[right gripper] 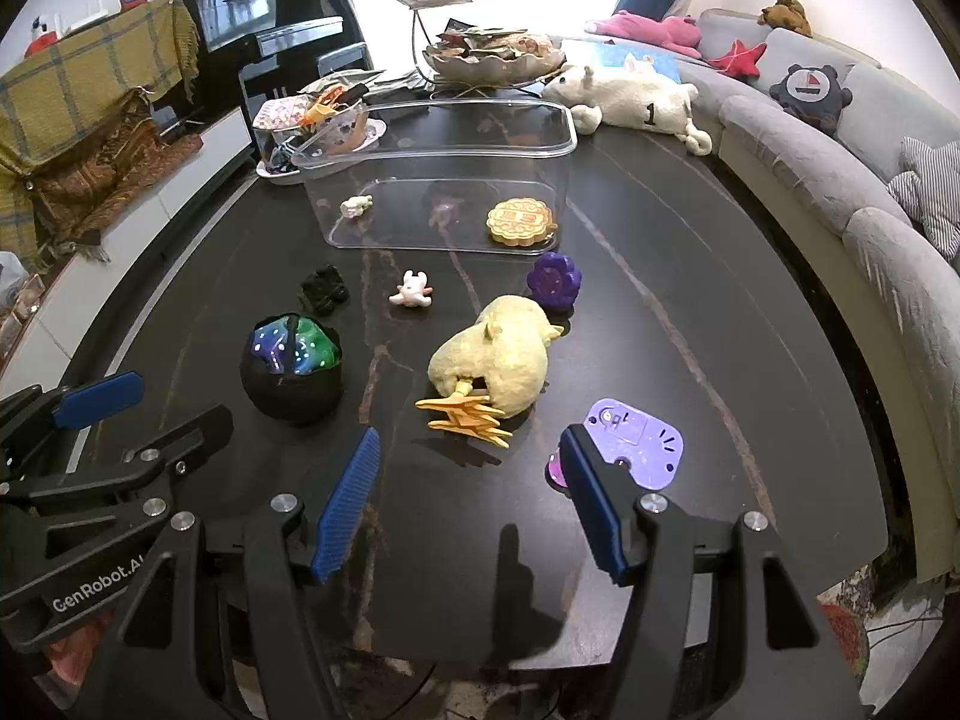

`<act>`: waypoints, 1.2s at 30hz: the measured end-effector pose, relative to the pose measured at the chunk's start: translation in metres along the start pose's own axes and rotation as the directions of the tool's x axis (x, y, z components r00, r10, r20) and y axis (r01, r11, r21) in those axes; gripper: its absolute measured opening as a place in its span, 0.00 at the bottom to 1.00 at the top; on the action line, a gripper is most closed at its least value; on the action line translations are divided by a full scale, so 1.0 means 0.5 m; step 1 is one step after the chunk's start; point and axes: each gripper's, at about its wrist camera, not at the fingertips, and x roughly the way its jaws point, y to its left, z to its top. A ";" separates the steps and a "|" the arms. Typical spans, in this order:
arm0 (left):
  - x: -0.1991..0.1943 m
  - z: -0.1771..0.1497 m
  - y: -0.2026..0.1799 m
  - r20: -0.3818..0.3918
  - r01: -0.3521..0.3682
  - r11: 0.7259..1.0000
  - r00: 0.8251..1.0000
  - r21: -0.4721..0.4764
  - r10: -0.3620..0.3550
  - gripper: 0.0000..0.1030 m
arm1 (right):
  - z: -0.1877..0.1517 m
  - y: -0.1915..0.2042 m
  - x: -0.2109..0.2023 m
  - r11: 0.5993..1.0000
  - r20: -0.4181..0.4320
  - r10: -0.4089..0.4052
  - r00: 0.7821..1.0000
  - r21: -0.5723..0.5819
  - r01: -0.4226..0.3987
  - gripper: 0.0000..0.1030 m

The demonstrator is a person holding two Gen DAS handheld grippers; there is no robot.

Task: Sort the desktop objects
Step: 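Move the left tool toward the black-green ball while the right tool approaches the yellow chick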

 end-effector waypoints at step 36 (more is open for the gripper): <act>0.108 0.066 -0.015 -0.059 0.043 0.998 0.997 0.042 -0.040 0.65 | 0.052 -0.026 0.114 1.000 -0.092 0.001 0.996 -0.018 -0.002 0.59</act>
